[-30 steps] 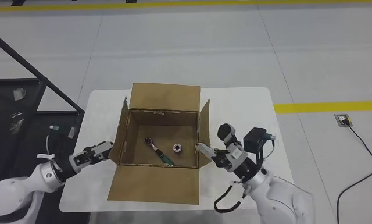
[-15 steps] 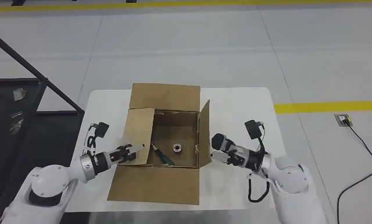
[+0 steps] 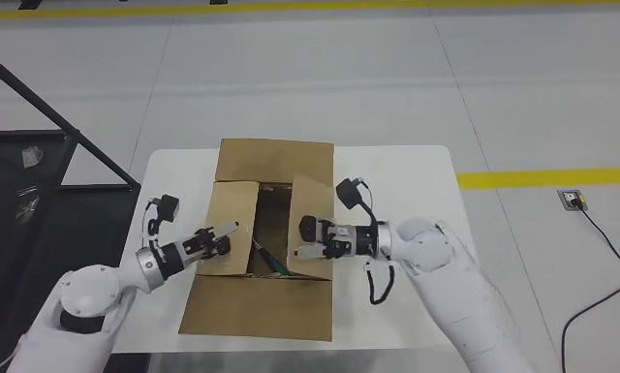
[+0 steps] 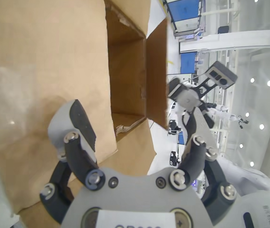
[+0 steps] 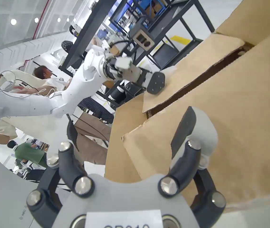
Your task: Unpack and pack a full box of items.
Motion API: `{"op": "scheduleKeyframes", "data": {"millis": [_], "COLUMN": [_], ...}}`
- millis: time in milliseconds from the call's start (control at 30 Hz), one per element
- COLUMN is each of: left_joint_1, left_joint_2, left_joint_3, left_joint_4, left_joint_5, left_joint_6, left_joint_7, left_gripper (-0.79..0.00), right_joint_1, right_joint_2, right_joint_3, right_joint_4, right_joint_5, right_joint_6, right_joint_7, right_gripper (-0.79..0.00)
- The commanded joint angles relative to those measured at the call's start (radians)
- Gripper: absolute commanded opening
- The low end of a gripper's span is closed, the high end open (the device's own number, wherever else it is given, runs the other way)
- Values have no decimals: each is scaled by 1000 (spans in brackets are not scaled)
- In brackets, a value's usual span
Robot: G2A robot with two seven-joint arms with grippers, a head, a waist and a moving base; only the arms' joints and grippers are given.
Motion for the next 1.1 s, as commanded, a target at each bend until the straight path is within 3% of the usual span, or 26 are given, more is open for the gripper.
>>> {"op": "scheduleKeyframes", "data": {"millis": [0, 200, 367, 633, 800, 1067], "left_joint_1": [14, 58, 89, 84, 73, 52], "left_joint_2": [6, 30, 40, 53, 64, 57], "left_joint_3": [-80, -345, -451, -402, -359, -254], "left_joint_4": [0, 41, 107, 229, 288, 372], "left_joint_5": [-93, -292, -313, -185, -137, -70], "left_joint_6": [3, 13, 23, 32, -4, -61], "left_joint_7": [-23, -129, -139, -216, -382, -341], "left_gripper": [0, 0, 0, 0, 0, 0], "right_joint_1": [44, 138, 188, 237, 251, 268], "right_joint_2": [-13, -52, -78, -112, -125, -136], "right_joint_3": [-48, -152, -208, -263, -281, -308], "right_joint_4": [51, 181, 269, 398, 452, 479], "right_joint_5": [-3, -4, 7, 51, 68, 74], "right_joint_6": [7, -1, -22, -70, -99, -116], "right_joint_7": [-10, -53, -75, -81, -89, -107], "right_gripper": [0, 0, 0, 0, 0, 0]}}
